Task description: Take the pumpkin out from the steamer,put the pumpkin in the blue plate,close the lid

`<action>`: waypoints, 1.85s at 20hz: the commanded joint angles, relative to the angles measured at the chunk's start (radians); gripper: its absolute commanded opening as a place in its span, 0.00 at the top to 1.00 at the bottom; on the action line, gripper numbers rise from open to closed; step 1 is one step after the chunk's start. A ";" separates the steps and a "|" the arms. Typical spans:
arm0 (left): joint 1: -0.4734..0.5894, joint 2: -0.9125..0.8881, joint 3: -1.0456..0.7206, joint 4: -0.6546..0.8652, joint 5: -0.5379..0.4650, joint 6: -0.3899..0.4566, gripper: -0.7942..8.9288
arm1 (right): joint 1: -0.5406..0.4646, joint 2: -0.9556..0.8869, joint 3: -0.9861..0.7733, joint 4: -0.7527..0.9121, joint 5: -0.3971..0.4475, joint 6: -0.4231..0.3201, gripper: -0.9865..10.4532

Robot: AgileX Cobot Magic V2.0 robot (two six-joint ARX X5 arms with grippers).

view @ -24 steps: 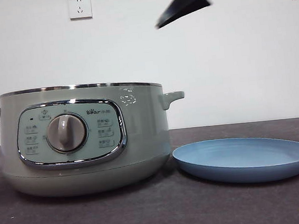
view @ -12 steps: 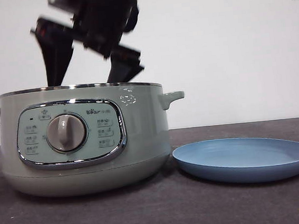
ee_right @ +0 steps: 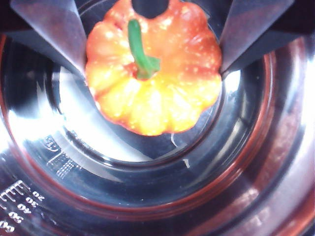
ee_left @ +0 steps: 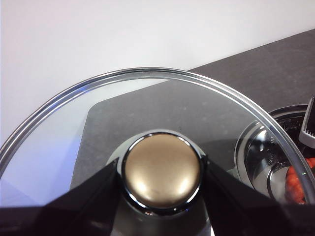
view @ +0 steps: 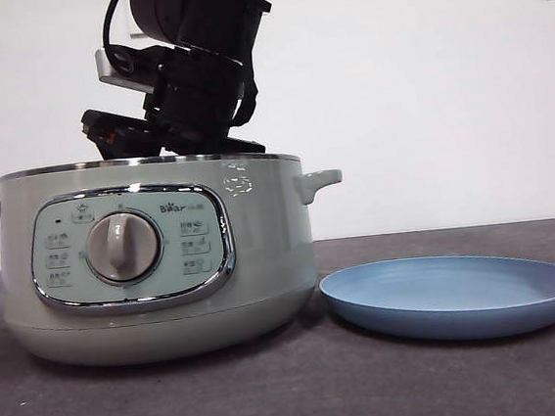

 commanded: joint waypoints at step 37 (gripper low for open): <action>-0.003 0.176 0.021 0.253 0.396 -0.011 0.93 | -0.301 -0.531 -0.875 0.320 0.172 0.184 0.77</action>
